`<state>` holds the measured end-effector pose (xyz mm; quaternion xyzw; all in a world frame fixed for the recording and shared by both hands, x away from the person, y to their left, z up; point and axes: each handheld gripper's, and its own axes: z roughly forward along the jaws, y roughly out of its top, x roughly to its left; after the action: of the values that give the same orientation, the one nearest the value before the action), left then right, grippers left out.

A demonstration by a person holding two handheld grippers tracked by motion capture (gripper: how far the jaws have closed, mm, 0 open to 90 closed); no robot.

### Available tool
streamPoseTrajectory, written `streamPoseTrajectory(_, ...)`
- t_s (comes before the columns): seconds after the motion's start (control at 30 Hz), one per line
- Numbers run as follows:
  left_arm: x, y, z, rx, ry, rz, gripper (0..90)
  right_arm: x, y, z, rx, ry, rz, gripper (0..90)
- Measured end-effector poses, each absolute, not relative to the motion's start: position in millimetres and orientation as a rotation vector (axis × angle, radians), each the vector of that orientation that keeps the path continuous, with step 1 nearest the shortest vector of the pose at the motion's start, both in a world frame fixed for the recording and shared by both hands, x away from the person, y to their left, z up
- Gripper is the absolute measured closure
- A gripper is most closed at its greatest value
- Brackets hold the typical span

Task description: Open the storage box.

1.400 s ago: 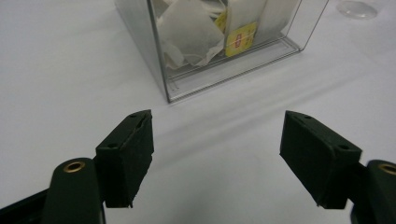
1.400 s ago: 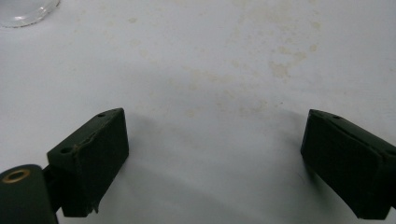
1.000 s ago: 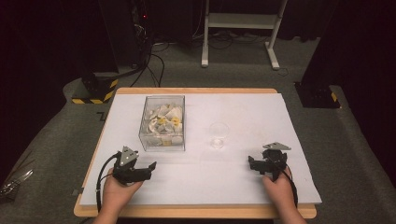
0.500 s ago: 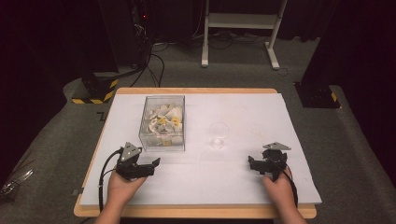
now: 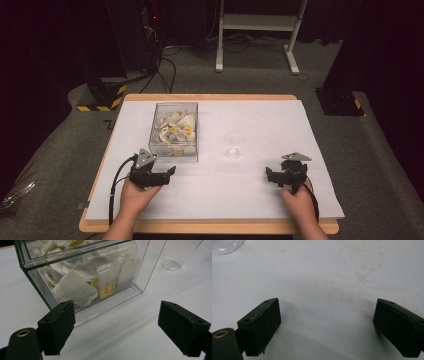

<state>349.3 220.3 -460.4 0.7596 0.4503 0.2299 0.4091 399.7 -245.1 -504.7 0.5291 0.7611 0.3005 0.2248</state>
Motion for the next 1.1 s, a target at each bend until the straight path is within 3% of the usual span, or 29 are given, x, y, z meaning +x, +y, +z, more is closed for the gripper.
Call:
streamPoseTrajectory(0.83,367.7,212.5,-456.6,1.888,1.144,0.583,17.7,399.3,-244.8,-504.6,1.466,2.098,0.829,7.7)
streamPoseTrajectory(1.1,371.3,214.8,-456.8,1.856,1.155,0.597,25.8,399.3,-244.7,-504.6,1.465,2.097,0.828,7.7)
